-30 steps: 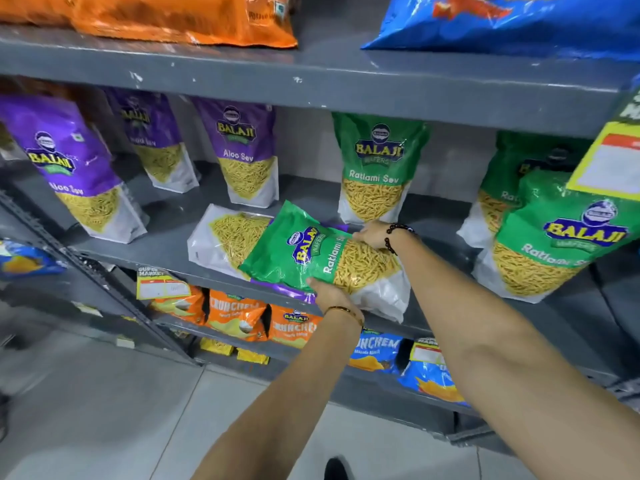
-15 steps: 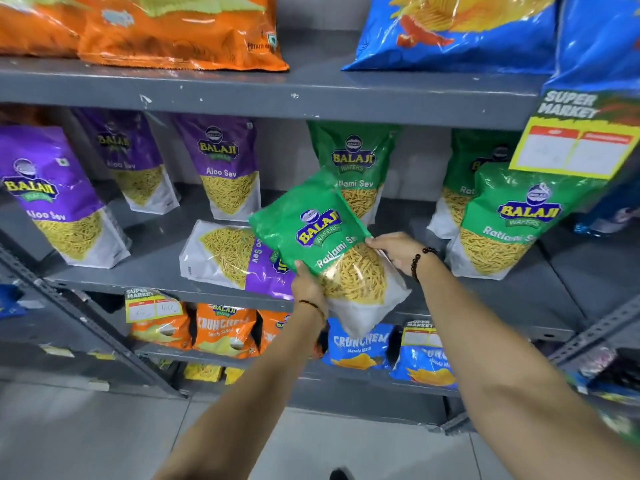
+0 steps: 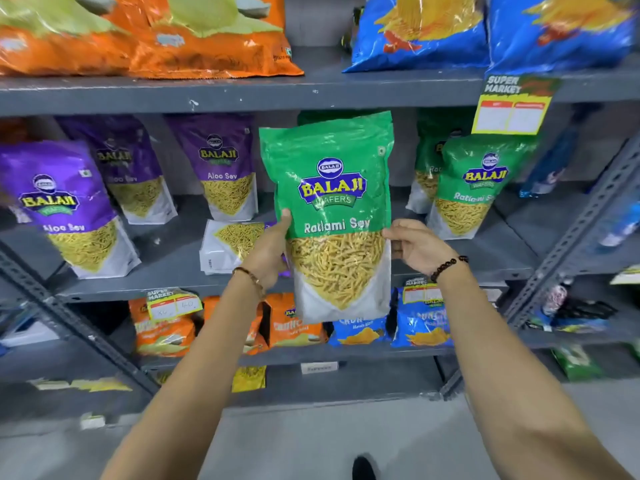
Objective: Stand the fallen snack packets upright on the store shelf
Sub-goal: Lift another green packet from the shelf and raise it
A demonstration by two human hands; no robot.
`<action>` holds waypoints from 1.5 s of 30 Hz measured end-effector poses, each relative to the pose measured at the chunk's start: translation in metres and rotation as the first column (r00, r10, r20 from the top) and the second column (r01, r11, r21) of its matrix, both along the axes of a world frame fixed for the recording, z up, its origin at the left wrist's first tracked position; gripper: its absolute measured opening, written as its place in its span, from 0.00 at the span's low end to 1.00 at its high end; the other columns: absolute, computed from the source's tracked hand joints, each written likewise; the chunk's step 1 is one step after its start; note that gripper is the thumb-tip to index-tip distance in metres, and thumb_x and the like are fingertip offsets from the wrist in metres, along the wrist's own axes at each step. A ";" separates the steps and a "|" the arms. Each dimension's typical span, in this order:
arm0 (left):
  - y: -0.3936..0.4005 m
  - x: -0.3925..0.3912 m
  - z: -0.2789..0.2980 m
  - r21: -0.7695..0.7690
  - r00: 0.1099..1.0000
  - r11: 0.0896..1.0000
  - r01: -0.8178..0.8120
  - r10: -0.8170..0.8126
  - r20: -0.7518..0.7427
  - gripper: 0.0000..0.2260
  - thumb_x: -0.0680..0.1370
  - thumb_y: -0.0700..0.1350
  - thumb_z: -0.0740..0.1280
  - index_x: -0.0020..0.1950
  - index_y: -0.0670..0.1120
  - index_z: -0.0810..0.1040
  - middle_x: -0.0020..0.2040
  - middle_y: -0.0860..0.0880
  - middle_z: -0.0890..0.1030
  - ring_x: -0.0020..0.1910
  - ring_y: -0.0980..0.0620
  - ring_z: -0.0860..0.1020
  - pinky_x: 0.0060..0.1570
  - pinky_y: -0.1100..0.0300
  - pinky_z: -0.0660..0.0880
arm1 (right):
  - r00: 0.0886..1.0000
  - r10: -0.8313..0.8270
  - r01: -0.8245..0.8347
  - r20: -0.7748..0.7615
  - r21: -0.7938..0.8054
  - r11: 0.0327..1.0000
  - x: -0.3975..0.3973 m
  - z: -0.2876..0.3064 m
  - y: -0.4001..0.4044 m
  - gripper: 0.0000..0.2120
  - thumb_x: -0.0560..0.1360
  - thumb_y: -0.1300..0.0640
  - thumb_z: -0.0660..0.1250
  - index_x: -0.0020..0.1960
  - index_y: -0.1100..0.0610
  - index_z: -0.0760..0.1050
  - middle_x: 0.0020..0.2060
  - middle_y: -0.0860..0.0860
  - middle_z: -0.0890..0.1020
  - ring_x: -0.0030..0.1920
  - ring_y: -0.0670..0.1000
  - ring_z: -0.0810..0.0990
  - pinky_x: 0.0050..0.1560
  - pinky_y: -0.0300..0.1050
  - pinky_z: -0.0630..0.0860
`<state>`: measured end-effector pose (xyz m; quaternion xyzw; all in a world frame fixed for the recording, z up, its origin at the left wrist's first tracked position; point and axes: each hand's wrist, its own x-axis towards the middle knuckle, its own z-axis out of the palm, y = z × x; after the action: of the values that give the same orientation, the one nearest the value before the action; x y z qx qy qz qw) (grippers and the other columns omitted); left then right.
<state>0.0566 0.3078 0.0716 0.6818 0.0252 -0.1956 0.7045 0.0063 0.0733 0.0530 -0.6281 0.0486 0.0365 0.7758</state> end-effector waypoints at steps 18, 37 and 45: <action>-0.042 0.067 -0.022 0.006 0.992 0.992 0.127 -0.127 0.015 0.21 0.77 0.58 0.57 0.63 0.48 0.73 0.64 0.47 0.77 0.63 0.45 0.74 0.67 0.42 0.67 | 0.980 -0.200 0.201 0.022 -0.111 0.973 0.038 -0.016 -0.038 0.10 0.75 0.66 0.62 0.37 0.55 0.70 0.32 0.47 0.79 0.33 0.44 0.80 0.35 0.34 0.80; -0.115 0.147 -0.048 -0.051 0.970 0.975 0.216 -0.209 0.123 0.13 0.80 0.43 0.58 0.60 0.39 0.74 0.51 0.48 0.77 0.44 0.57 0.75 0.46 0.65 0.72 | 0.834 -0.551 0.551 -0.040 -0.019 0.835 0.106 -0.051 -0.076 0.09 0.76 0.67 0.60 0.41 0.56 0.72 0.41 0.50 0.77 0.47 0.49 0.75 0.56 0.46 0.73; -0.030 0.194 -0.061 0.480 0.917 0.874 0.077 -0.251 0.310 0.13 0.77 0.40 0.64 0.59 0.35 0.77 0.56 0.41 0.80 0.57 0.45 0.77 0.51 0.66 0.74 | 0.622 -0.770 0.776 -0.143 -0.014 0.630 0.096 -0.062 -0.046 0.11 0.76 0.66 0.62 0.57 0.61 0.74 0.57 0.61 0.79 0.56 0.55 0.76 0.66 0.55 0.71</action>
<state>0.2504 0.2777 0.0109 0.8523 -0.1189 -0.1147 0.4963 0.1018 0.0272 -0.0088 -0.5230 0.3650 -0.2564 0.7263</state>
